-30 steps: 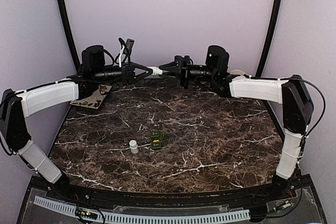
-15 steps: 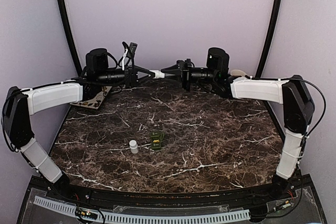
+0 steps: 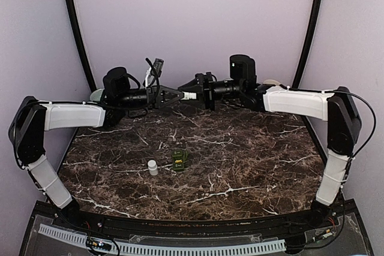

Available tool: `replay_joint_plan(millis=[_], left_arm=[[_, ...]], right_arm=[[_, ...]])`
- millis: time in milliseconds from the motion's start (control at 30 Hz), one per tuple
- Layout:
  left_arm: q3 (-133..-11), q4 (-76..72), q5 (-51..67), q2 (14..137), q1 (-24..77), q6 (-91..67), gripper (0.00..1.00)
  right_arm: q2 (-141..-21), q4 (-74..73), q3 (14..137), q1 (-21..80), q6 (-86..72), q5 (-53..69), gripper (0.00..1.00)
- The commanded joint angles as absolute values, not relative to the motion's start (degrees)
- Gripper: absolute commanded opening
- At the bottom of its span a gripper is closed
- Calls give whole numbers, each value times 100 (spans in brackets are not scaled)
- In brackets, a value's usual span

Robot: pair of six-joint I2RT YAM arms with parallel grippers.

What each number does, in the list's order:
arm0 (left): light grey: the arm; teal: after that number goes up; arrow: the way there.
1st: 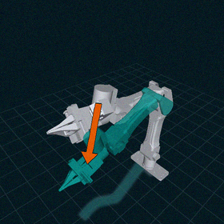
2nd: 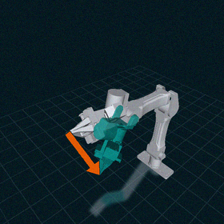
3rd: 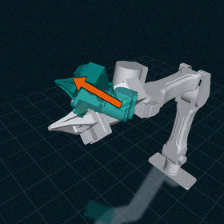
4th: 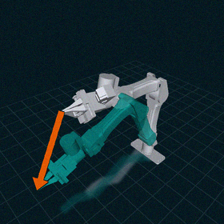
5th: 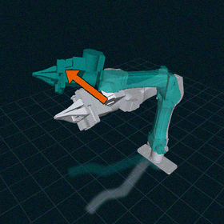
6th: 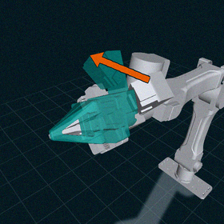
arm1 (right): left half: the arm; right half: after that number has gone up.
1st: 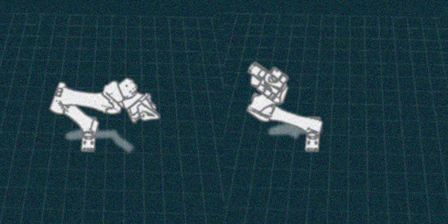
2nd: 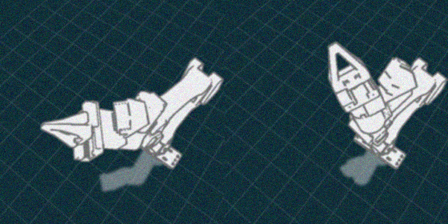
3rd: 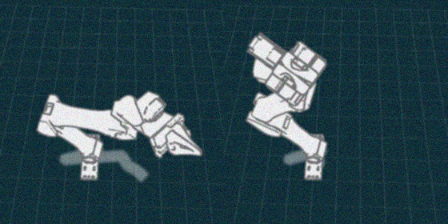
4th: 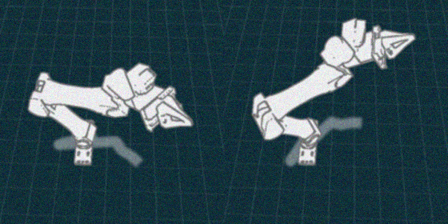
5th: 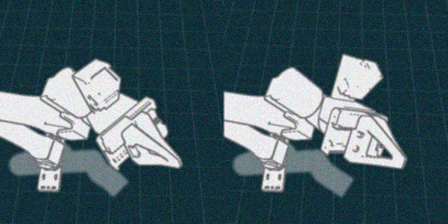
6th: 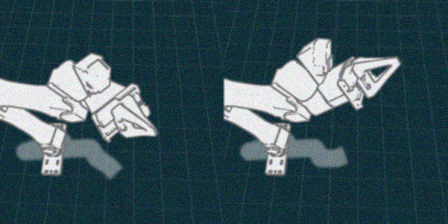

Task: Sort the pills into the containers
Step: Screw the lid of the pill bottle onto the pill bottle.

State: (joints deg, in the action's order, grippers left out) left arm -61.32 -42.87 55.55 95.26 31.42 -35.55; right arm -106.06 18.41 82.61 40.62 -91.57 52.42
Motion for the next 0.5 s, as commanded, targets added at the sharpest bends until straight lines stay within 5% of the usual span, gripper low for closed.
replay_joint_plan(millis=[0, 467], left_arm=[[-5906, -4786, 5836, 9656, 3340, -4232, 0], [-5598, -6221, 5878, 9949, 3203, -5535, 0]], right_arm=[[-10145, 1563, 8716, 4263, -8256, 4975, 39], [-9749, -548, 9030, 4195, -6367, 4334, 55]])
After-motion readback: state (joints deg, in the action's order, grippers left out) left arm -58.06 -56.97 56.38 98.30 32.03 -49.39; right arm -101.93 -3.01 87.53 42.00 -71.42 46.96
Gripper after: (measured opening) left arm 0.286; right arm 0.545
